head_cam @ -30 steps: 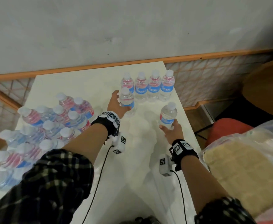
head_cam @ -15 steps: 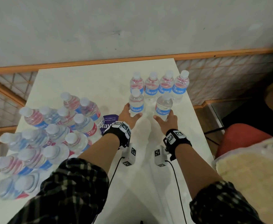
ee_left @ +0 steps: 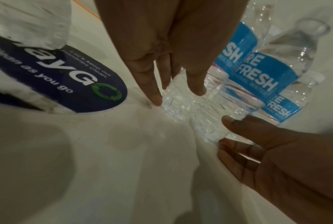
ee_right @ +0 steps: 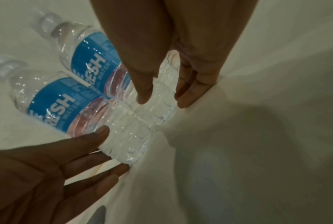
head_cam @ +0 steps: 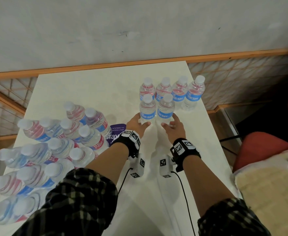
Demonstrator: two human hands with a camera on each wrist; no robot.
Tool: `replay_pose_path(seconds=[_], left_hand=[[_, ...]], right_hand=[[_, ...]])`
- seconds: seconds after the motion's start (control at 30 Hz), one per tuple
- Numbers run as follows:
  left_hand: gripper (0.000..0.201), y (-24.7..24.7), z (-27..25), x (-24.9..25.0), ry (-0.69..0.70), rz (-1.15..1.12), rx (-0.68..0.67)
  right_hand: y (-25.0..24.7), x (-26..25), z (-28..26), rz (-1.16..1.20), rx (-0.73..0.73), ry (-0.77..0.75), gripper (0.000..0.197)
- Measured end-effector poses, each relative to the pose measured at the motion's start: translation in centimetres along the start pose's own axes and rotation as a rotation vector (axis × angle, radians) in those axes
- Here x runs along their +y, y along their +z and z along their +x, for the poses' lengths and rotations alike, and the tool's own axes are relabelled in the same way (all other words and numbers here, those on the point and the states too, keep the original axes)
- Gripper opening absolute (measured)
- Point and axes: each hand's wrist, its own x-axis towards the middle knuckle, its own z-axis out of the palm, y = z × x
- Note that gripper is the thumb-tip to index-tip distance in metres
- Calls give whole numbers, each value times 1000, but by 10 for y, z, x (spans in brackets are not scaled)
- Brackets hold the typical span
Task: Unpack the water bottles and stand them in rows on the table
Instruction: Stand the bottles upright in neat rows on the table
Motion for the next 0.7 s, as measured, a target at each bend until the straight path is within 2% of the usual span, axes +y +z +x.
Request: replay_pose_path(seconds=[0.33, 0.7], left_hand=[[51, -3, 2, 6, -3, 41, -10], [54, -7, 3, 13, -10, 167, -25]], right_hand=[[5, -4, 13, -120, -106, -4, 62], [6, -5, 21, -172, -132, 16, 64]])
